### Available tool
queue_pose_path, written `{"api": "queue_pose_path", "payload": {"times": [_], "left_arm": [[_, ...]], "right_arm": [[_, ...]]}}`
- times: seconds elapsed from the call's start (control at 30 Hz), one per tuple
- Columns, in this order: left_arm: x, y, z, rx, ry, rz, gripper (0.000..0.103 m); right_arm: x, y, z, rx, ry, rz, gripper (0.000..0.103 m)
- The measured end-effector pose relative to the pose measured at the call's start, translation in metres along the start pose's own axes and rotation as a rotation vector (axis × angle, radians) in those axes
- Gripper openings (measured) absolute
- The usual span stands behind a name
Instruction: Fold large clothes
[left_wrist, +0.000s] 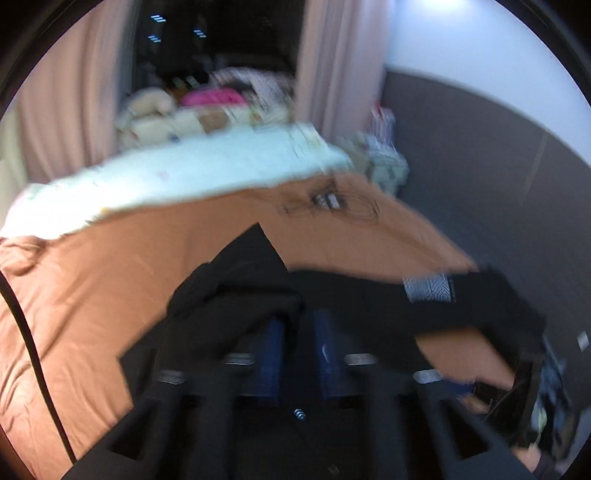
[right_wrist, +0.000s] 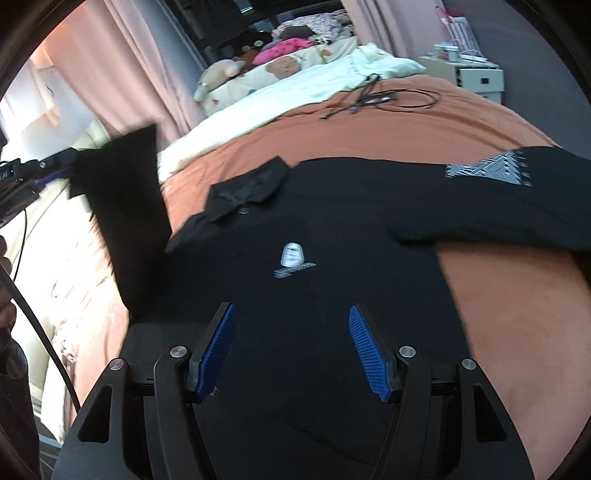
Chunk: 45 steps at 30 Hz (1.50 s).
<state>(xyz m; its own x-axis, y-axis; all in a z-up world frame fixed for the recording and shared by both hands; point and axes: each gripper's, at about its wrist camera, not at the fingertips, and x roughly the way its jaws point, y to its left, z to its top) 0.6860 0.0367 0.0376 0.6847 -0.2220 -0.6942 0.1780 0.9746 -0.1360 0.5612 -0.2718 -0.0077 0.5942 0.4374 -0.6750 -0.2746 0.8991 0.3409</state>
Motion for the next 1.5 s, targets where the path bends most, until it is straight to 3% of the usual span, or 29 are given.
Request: {"api": "queue_pose_path", "payload": {"times": [0.03,0.07,0.17,0.3,0.43,0.63,0.97,1.13,1.23,1.33,1.37,1.43,1.5], "left_arm": [[0.008,-0.004,-0.005,0.013,0.020,-0.010,0.082],[0.012,-0.009,-0.010,0.029,0.019,-0.008,0.090],[0.012,-0.012,-0.024,0.070,0.021,0.032,0.090],[0.003,0.009,-0.039,0.050,0.033,0.088,0.090],[-0.008,0.050,-0.057,-0.019,0.050,0.139,0.090],[-0.018,0.116,-0.097,-0.117,0.091,0.220,0.090],[-0.001,0.188,-0.164,-0.240,0.165,0.231,0.089],[0.023,0.204,-0.194,-0.281,0.224,0.218,0.082],[0.036,0.206,-0.205,-0.288,0.260,0.212,0.072],[0.046,0.207,-0.208,-0.280,0.283,0.212,0.064],[0.049,0.207,-0.208,-0.278,0.290,0.215,0.058],[0.056,0.207,-0.207,-0.275,0.301,0.222,0.050],[0.060,0.208,-0.207,-0.273,0.307,0.237,0.041]], "right_arm": [[0.000,-0.002,0.000,0.006,0.005,-0.001,0.062],[0.000,-0.003,0.000,0.013,0.010,-0.002,0.062],[-0.001,-0.003,0.002,0.016,0.021,-0.001,0.062],[0.007,0.007,0.008,0.004,0.037,0.016,0.062],[0.041,0.019,0.026,-0.028,0.054,0.013,0.062],[0.093,0.055,0.047,-0.137,0.108,-0.064,0.062],[0.168,0.121,0.058,-0.348,0.151,-0.184,0.062],[0.207,0.141,0.052,-0.462,0.187,-0.295,0.062],[0.219,0.141,0.058,-0.494,0.147,-0.397,0.062],[0.209,0.130,0.071,-0.455,0.097,-0.353,0.061],[0.203,0.125,0.076,-0.432,0.078,-0.344,0.049],[0.190,0.108,0.088,-0.362,0.058,-0.338,0.037],[0.181,0.090,0.095,-0.310,0.048,-0.349,0.037]]}}
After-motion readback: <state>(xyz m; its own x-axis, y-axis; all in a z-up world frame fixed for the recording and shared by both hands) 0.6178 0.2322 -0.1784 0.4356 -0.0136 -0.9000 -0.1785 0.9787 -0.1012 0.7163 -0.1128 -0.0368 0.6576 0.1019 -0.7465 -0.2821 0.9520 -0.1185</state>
